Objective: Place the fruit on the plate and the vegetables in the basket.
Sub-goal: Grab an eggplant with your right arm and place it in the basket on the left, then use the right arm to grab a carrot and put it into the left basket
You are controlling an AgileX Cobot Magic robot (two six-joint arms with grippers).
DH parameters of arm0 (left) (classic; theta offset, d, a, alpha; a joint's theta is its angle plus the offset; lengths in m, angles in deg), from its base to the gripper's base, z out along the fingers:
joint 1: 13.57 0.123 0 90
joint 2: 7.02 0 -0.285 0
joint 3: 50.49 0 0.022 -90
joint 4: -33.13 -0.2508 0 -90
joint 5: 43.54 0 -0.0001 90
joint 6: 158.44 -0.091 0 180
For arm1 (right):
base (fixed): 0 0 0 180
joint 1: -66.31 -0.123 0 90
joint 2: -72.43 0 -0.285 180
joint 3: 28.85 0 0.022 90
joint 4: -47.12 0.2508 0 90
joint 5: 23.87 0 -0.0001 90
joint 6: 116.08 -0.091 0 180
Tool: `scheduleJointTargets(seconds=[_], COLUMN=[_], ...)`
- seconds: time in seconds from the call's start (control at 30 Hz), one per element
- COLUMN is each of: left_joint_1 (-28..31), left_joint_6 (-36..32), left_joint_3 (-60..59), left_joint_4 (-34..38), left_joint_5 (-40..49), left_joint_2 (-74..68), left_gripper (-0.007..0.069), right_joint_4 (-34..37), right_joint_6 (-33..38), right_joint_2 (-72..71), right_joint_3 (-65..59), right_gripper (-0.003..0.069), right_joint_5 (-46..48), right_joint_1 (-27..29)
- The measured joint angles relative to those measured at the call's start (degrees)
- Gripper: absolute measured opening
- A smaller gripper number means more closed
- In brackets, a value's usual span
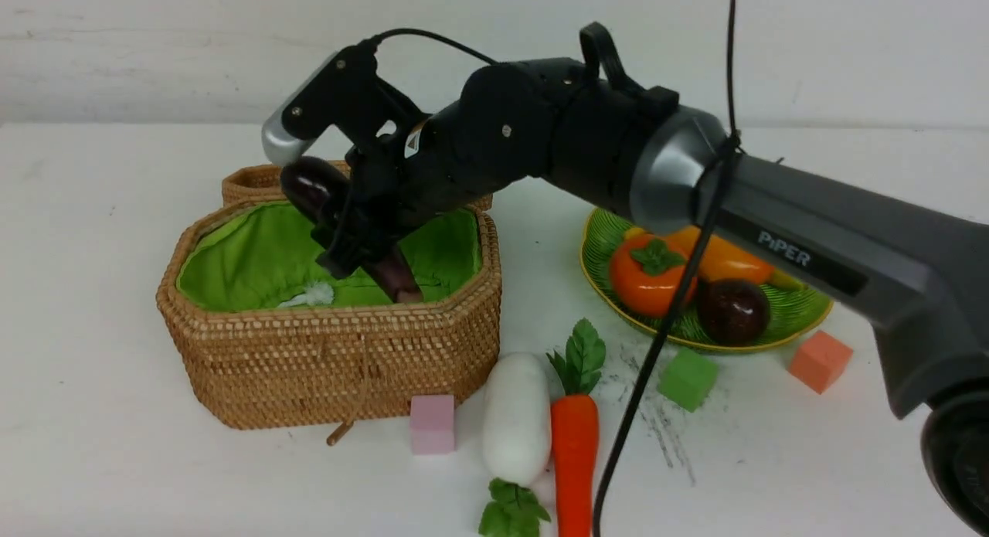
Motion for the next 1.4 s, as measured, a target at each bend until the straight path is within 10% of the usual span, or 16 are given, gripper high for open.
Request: scheduleJointTargets(seconds=[0.4,0.73,1.4], left_joint_1=[0.0,0.0,0.0], left_joint_6=[0.0,0.0,0.0], left_joint_3=[0.0,0.0,0.0], left_joint_4=[0.0,0.0,-0.1], left_joint_5=[0.0,0.0,0.0], left_joint_2=[0.0,0.0,0.0], left_gripper=[0.0238,0.0238,0.0239], right_joint_4=[-1.8,-10.1,-9.2], right_joint_6=[-6.7,-15.0,-54.0], right_joint_2=[0.7,-3.6,-13.9], right_joint_3=[0.5,0.5,-34.5], right_gripper=[0.0414,0.0680,0.0512], right_joint_5=[0.6,11.4,19.9], right_joint_1=[-0.1,-0.1,4.2])
